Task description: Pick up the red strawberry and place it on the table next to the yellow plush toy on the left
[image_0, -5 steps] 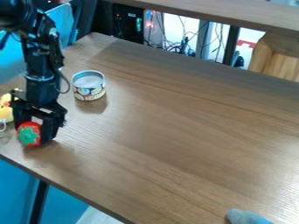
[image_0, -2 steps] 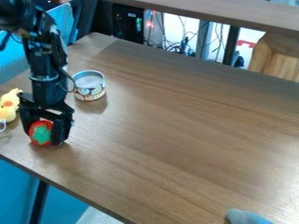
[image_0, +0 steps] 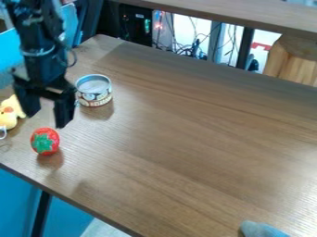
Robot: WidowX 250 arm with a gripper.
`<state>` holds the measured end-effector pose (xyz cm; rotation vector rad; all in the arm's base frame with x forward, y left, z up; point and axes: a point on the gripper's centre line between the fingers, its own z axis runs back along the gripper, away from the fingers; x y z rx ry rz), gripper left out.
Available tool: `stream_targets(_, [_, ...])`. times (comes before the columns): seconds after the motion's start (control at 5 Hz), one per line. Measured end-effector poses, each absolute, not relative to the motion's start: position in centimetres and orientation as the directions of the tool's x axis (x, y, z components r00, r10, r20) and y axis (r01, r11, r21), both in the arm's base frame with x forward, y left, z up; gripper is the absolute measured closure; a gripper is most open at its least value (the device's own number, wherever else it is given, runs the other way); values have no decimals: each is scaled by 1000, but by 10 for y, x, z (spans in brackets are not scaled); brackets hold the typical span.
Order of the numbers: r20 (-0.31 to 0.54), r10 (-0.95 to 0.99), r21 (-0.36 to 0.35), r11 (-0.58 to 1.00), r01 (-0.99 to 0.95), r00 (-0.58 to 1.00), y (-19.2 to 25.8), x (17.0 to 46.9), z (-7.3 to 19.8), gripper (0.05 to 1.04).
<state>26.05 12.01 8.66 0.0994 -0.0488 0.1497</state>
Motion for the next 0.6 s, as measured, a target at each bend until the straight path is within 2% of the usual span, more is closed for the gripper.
stream_targets(0.2, [89, 40, 108, 993, -49, 995, 83, 256, 109, 77])
stream_targets(0.6, [114, -121, 82, 990, 112, 986, -17, 246, 105, 77])
